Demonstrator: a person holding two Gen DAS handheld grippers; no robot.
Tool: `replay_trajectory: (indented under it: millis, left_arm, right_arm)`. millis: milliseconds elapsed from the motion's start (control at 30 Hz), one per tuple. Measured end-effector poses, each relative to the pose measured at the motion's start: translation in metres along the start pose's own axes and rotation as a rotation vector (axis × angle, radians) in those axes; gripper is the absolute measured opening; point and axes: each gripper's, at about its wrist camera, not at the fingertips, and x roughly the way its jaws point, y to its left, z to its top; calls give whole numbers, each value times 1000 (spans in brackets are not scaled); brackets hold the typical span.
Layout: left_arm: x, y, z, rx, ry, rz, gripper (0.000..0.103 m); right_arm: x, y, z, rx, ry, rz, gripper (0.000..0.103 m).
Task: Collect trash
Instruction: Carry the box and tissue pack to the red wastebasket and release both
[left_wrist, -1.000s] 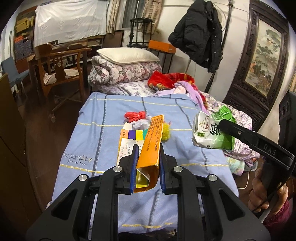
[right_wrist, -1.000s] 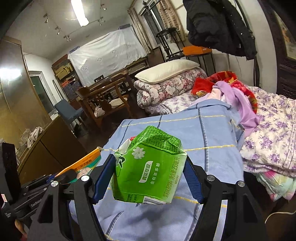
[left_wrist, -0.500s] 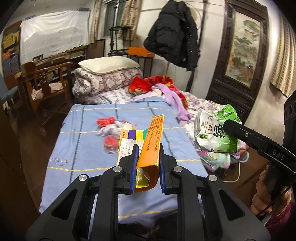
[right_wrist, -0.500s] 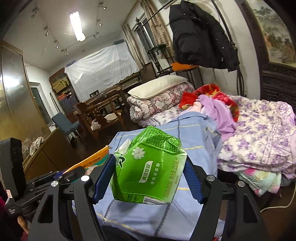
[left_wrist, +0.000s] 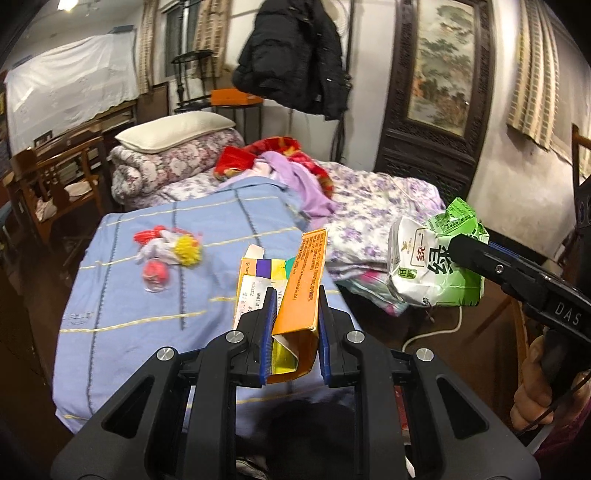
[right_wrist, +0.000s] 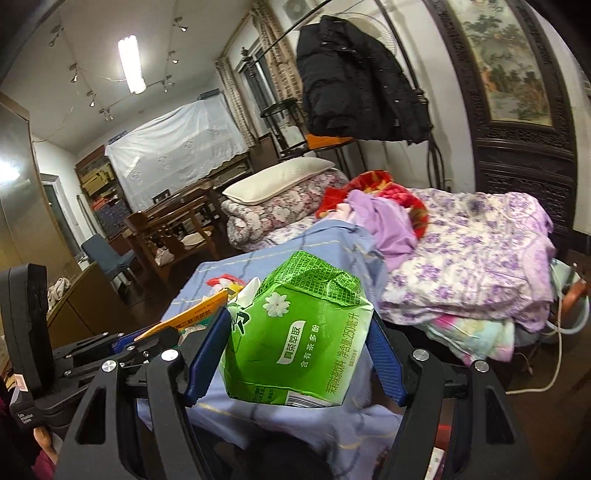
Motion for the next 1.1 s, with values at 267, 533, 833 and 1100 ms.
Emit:
replay_trajectory:
  millis: [267, 533, 833, 1100]
  left_arm:
    - [25, -50, -8, 71, 57, -69, 21]
    - [49, -87, -18, 138, 107, -122, 21]
    - [88, -116, -31, 192, 188, -172, 21]
    - [115, -134, -36, 227, 247, -210, 21]
  right_arm:
    - [-24, -55, -25, 41, 12, -89, 72]
    - [-10, -119, -69, 122, 123, -191, 72]
    - [39, -177, -127, 200, 319, -245, 82]
    - [36, -203, -133, 258, 283, -306, 82]
